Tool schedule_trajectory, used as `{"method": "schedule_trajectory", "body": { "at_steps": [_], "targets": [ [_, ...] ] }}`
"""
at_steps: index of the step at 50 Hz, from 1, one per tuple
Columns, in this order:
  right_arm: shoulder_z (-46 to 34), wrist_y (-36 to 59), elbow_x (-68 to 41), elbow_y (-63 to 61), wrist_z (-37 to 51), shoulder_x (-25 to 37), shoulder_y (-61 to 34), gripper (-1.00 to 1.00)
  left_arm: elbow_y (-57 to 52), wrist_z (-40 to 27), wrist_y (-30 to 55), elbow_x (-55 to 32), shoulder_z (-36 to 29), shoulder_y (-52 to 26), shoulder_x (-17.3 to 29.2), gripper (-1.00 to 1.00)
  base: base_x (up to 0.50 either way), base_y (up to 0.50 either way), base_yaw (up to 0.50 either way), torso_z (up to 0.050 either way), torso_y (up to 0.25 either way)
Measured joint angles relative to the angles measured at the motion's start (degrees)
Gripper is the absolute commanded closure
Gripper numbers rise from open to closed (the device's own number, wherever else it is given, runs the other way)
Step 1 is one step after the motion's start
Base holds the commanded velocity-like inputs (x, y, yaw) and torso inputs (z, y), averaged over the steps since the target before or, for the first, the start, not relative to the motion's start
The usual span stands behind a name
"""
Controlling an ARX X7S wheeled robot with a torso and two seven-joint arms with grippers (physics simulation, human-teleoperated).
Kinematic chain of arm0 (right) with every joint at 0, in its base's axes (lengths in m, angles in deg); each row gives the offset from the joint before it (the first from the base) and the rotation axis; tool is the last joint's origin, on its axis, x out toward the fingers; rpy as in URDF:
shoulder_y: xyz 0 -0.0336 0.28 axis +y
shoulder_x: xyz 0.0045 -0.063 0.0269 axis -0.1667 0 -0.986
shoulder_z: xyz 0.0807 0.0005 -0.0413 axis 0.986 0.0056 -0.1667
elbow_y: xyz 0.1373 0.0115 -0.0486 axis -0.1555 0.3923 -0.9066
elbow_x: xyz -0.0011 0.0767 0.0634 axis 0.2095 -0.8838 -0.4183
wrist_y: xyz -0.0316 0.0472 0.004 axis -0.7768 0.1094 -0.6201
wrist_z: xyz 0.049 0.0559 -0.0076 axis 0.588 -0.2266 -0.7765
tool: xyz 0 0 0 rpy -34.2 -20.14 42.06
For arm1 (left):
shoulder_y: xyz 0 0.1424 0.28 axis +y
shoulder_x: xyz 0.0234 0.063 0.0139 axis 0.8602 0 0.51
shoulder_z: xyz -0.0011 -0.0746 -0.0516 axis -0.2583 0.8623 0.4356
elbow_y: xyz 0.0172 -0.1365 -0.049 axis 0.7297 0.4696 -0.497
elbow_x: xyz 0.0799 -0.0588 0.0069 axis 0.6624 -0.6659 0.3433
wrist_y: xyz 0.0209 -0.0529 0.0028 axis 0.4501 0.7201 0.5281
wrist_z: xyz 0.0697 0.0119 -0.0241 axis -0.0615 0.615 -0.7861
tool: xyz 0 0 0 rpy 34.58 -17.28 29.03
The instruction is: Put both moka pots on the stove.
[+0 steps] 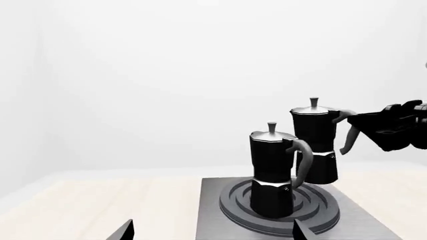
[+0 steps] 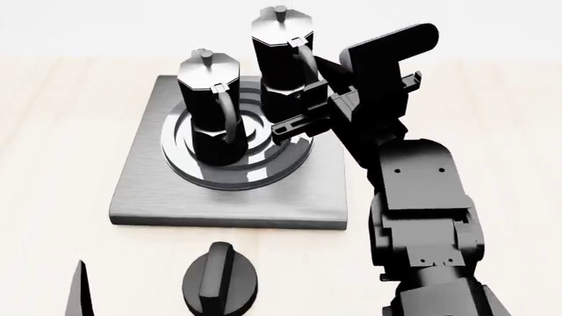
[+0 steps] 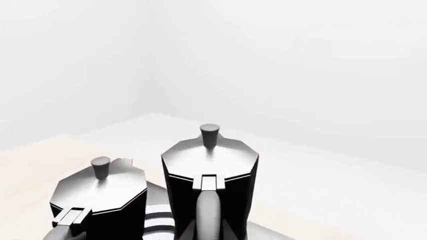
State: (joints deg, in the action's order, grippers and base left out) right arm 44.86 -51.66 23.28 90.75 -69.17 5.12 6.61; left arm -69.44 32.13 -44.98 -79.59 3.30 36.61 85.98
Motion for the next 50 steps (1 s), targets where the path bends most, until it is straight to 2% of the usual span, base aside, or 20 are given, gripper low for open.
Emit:
{"method": "schedule_trajectory", "body": {
  "at_steps": [10,21,35,49,50],
  "targets": [
    [9.7,-0.6,8.7,0.0,-1.2,-1.2,2.2,1.00,0.2,0.0,-0.1,-0.1,-0.1,-0.2,0.0,-1.00,0.00,0.00,0.00,0.000,0.001],
    [16.9,-1.6,14.5,0.0,-2.2,-2.2,4.3,1.00,0.5,-0.1,-0.2,-0.3,-0.1,-0.3,0.1,-1.00,0.00,0.00,0.00,0.000,0.002],
    [22.4,-2.6,17.5,-0.3,-2.6,-2.8,5.9,1.00,0.6,-0.2,-0.3,-0.3,-0.2,-0.3,0.2,-1.00,0.00,0.00,0.00,0.001,0.000],
    [23.8,-3.1,18.3,-0.9,-2.7,-2.9,6.8,1.00,0.8,-0.3,-0.4,-0.2,-0.4,-0.3,0.2,-1.00,0.00,0.00,0.00,0.000,0.000],
    [23.8,-3.2,18.4,-0.9,-2.7,-2.9,6.8,-1.00,0.8,-0.3,-0.4,-0.2,-0.4,-0.3,0.2,-1.00,0.00,0.00,0.00,0.000,0.000]
  ]
}}
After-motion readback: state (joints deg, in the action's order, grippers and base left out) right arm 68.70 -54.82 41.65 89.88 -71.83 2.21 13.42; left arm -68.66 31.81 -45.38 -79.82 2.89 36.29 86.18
